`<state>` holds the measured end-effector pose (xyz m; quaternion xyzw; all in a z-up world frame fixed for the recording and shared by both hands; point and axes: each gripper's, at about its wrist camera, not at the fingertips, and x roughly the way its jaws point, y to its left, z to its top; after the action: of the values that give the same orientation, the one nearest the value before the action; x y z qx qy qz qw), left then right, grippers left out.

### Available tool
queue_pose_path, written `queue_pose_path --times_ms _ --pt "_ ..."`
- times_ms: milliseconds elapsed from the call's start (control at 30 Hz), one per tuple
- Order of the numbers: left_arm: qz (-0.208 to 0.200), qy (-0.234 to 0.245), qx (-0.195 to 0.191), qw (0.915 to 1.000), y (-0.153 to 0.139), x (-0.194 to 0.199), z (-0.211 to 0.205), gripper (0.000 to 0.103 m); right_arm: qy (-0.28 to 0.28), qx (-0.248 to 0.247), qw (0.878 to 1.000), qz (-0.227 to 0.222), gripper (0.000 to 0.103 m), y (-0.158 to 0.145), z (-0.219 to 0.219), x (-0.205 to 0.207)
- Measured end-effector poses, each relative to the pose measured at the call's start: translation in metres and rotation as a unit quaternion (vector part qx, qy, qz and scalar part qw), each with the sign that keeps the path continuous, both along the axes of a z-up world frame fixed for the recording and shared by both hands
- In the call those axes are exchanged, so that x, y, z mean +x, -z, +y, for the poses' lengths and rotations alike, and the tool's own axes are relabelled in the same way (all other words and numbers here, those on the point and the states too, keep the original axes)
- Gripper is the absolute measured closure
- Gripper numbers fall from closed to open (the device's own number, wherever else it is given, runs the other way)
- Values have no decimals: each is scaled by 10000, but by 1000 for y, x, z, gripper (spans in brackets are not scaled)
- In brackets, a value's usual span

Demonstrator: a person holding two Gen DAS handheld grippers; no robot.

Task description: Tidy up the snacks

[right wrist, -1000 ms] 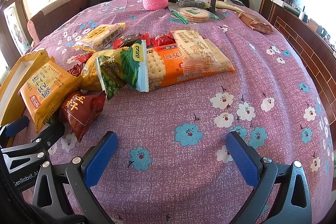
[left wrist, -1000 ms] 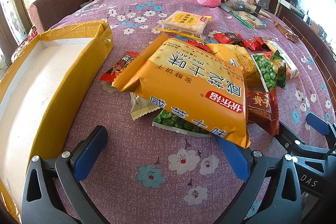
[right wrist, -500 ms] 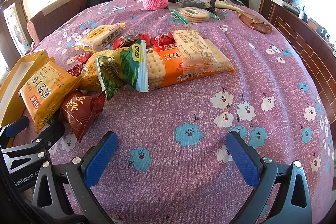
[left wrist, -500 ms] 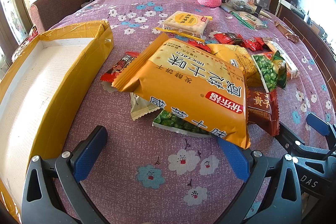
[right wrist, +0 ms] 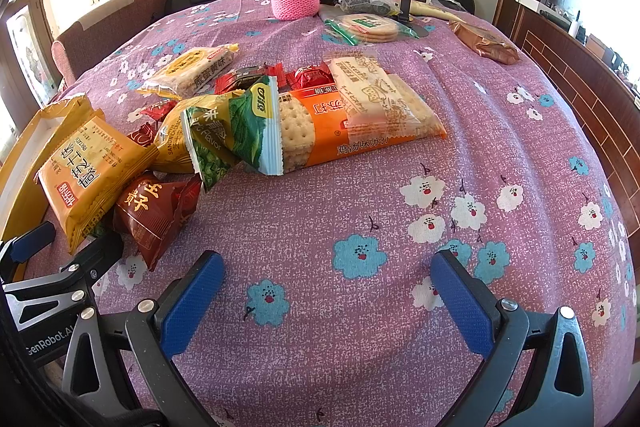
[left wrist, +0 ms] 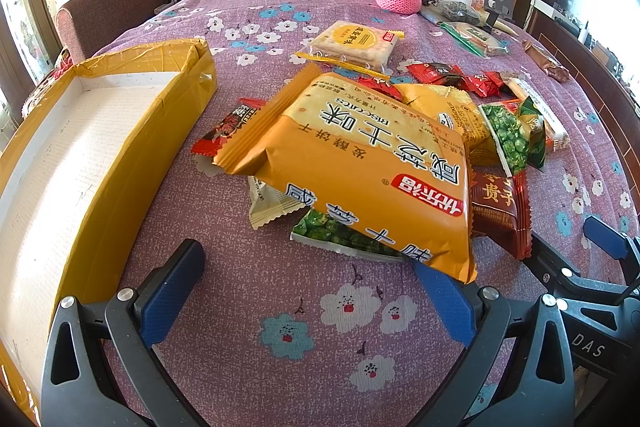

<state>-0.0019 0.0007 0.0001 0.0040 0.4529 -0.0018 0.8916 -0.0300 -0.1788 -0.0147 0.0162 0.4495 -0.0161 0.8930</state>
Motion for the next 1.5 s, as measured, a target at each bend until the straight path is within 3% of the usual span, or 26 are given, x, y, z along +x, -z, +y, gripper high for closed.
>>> queue_pose_path --times_ms 667,800,1067,1133,1233,1333,1500 --pt "29 1 14 10000 0 1 0 0 0 1 10000 0 0 0 0 0" --pt "255 227 30 9994 -1 4 1 0 -1 3 10000 3 0 0 0 0" --pt "319 505 -22 9982 -2 2 1 0 -101 -4 9997 230 0 0 3 4" --pt "328 601 -122 9976 -4 0 5 0 -148 -21 9995 263 0 0 3 4" --pt "271 744 -597 9951 -13 -13 17 14 -233 -44 9993 292 0 0 6 -5" --pt "-93 854 -1081 9904 -38 -34 35 18 -262 -43 9993 257 0 -1 6 -14" --pt "-1474 750 -473 9851 -96 -79 65 17 -193 -51 9995 252 0 -1 7 -25"
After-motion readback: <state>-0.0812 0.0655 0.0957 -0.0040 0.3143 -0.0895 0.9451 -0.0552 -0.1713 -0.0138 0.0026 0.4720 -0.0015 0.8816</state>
